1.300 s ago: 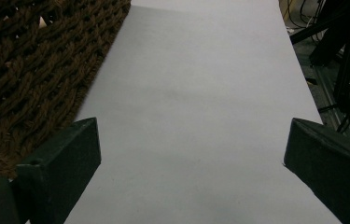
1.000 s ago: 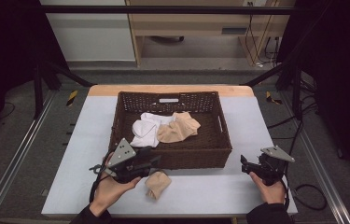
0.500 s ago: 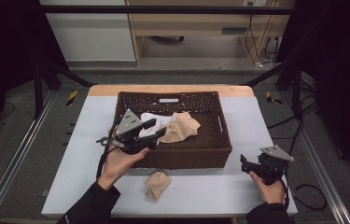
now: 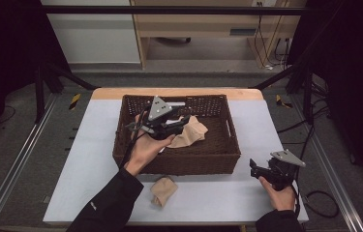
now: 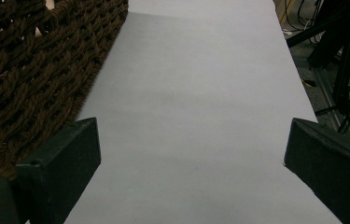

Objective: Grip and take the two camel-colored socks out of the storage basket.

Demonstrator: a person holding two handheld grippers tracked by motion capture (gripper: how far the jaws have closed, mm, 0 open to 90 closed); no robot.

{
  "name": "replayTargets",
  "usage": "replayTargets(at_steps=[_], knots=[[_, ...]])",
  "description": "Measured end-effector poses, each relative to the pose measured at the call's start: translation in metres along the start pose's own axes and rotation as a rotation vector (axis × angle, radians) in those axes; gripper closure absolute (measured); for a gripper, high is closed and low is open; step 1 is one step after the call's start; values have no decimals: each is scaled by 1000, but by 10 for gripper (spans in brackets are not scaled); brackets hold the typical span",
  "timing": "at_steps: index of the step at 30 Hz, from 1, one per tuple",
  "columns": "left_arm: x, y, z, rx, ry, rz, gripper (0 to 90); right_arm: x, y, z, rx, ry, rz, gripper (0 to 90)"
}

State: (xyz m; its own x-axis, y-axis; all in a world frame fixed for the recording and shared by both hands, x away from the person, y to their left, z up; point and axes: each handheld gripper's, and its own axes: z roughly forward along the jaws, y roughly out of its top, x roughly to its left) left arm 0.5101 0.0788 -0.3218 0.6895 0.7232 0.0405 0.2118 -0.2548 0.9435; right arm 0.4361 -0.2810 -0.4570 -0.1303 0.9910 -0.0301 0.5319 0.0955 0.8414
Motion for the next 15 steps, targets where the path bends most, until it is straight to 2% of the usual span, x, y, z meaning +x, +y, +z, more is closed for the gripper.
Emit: replayTargets(at_steps=[2,3,4,5,8,11,12,13,15], knots=[[3,2,11,14,26,20,499,0,0,1,3,-2,1,40],[3,2,11,14,26,20,498,0,0,1,3,-2,1,40],[9,2,21,28,46,15,497,0,0,1,4,-2,1,40],[9,2,21,28,46,15,495,0,0,1,4,-2,1,40],[17,-5,38,37,77,2,477,0,0,2,4,-3,-1,39],[25,-13,52,85,109,-6,461,1,-1,3,10,-1,-3,41],[29,-19,60,114,120,-6,461,2,-1,3,10,0,-3,41],[29,-19,60,114,120,-6,461,2,-1,3,10,0,-3,41],[33,-27,71,154,128,-4,461,2,-1,4,12,1,-3,42]])
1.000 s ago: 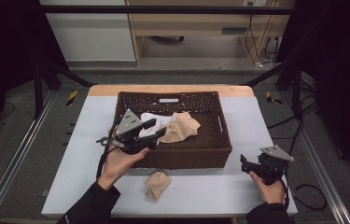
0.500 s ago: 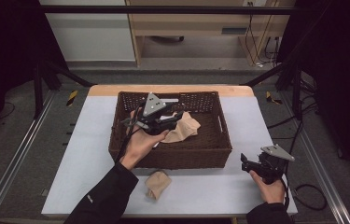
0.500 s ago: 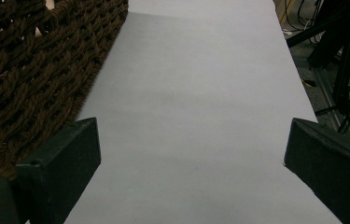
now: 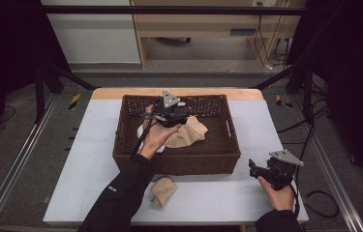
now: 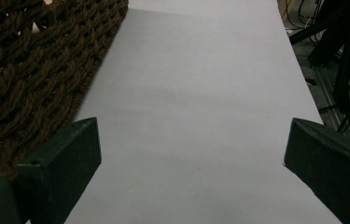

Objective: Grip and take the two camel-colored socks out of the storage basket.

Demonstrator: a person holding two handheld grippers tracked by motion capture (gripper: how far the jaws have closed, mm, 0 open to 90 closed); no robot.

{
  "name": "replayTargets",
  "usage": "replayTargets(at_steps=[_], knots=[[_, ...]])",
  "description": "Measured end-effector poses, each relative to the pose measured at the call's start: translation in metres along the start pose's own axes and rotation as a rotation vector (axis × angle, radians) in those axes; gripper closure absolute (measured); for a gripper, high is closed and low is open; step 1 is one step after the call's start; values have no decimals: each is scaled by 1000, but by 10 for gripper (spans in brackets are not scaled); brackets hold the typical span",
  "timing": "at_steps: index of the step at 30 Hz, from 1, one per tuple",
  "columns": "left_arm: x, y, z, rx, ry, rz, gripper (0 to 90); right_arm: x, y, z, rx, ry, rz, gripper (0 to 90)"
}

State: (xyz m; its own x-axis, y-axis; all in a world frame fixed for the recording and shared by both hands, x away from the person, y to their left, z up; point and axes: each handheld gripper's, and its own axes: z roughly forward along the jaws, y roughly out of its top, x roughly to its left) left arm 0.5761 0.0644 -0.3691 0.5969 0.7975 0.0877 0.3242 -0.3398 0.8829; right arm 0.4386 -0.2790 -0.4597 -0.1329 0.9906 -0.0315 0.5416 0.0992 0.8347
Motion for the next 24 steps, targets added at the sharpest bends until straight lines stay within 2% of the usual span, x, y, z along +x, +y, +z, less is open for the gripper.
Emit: replayTargets(at_steps=[3,10,13,16,20,24], knots=[[1,-7,11,25,3,-15,462,1,0,1,0,1,-3,44],[5,-27,32,94,14,-16,436,1,0,1,2,3,-3,44],[7,-34,36,128,18,-16,436,1,0,2,3,1,-7,44],[10,-35,38,129,24,-29,431,1,0,2,7,1,-6,44],[10,-42,45,193,14,-13,404,2,0,2,7,2,-5,45],[9,-44,46,204,20,2,395,3,0,2,7,3,-8,45]])
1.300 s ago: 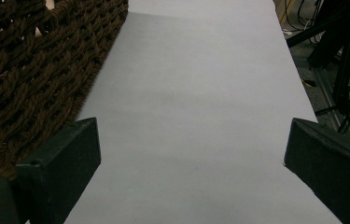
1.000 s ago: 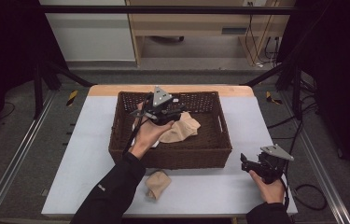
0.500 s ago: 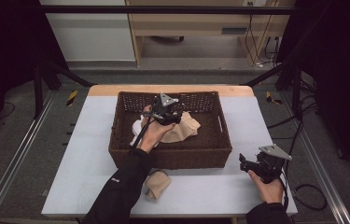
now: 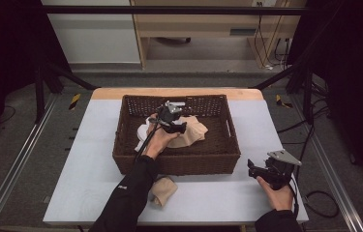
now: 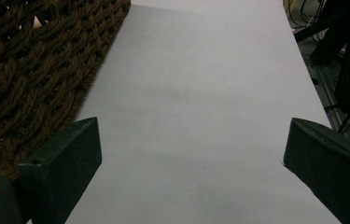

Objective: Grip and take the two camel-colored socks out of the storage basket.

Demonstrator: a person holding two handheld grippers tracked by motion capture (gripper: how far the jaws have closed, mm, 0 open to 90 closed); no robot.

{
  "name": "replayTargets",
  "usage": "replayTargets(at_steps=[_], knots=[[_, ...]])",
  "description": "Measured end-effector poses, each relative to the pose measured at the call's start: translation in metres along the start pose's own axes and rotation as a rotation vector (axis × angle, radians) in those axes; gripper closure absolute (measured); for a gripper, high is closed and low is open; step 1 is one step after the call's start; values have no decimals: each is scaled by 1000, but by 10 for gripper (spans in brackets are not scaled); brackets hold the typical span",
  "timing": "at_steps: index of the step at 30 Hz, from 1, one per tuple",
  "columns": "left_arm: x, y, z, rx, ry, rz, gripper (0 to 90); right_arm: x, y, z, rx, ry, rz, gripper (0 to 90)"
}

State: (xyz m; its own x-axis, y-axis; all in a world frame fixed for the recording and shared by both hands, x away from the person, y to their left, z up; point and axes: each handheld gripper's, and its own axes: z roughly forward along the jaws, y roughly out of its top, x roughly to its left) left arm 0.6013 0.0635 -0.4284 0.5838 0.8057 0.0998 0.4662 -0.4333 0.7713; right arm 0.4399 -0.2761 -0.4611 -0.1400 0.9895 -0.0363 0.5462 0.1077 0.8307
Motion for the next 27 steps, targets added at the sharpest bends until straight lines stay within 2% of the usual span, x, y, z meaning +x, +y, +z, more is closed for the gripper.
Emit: replayTargets(at_steps=[4,6,11,13,16,20,23,27], knots=[[-1,-2,3,24,-15,7,392,0,0,0,2,-2,2,45],[-1,-5,7,50,-37,5,369,0,0,1,2,-3,2,45],[0,-7,10,87,-42,17,369,0,0,1,2,-2,1,45],[0,-8,11,100,-47,19,395,0,0,0,1,-1,4,45],[-1,-8,12,114,-61,28,469,0,0,1,2,1,-1,46],[-3,-7,11,140,-79,44,612,0,0,1,6,1,0,45],[-3,-6,8,146,-81,36,734,0,0,1,6,2,3,45],[-3,-3,3,137,-69,23,803,-1,0,1,4,1,0,45]])
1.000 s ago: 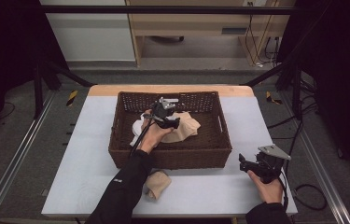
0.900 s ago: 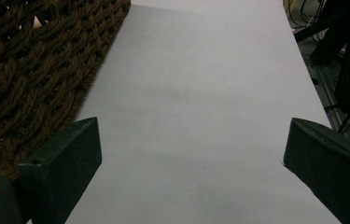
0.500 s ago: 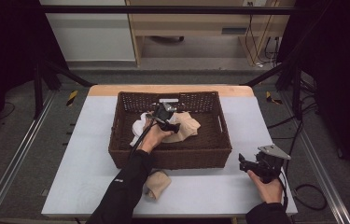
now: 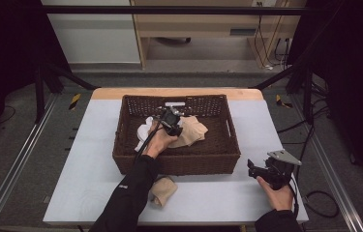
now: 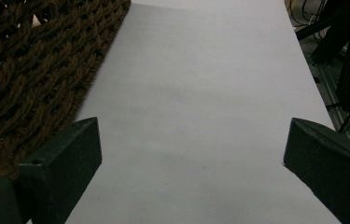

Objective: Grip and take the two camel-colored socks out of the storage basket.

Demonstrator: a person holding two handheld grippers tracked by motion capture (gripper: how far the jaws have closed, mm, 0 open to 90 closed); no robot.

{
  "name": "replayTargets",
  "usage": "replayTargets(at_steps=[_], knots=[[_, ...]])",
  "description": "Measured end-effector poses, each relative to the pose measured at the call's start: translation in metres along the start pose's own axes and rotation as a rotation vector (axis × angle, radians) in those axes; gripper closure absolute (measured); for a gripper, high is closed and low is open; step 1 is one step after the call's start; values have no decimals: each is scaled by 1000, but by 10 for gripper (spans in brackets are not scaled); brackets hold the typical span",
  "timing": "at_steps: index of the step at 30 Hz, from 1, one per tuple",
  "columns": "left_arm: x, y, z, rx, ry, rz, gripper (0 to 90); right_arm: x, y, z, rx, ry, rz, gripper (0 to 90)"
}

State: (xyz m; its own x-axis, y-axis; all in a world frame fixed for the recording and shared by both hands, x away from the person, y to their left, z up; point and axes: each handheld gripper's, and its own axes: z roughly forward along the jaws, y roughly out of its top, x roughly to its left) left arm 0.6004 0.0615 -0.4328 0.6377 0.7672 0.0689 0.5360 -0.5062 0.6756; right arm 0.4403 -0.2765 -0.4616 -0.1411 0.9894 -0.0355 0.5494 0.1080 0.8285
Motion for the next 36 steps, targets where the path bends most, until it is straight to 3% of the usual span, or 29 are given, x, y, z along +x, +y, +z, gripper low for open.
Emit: replayTargets(at_steps=[3,5,11,18,26,36], knots=[[1,3,-8,-43,2,-16,821,0,0,-1,0,-2,1,46],[1,5,-15,-101,-11,-28,824,-1,0,0,1,-2,0,46],[-1,6,-35,-205,-24,-24,828,-1,0,-1,0,-5,4,45],[-4,12,-75,-373,-51,-19,830,-2,0,-2,-4,-10,7,45],[-6,6,-112,-453,-66,-2,830,-2,0,-2,-4,-14,4,45],[-9,-11,-160,-547,-112,10,830,-2,-1,-4,-1,-14,6,45]])
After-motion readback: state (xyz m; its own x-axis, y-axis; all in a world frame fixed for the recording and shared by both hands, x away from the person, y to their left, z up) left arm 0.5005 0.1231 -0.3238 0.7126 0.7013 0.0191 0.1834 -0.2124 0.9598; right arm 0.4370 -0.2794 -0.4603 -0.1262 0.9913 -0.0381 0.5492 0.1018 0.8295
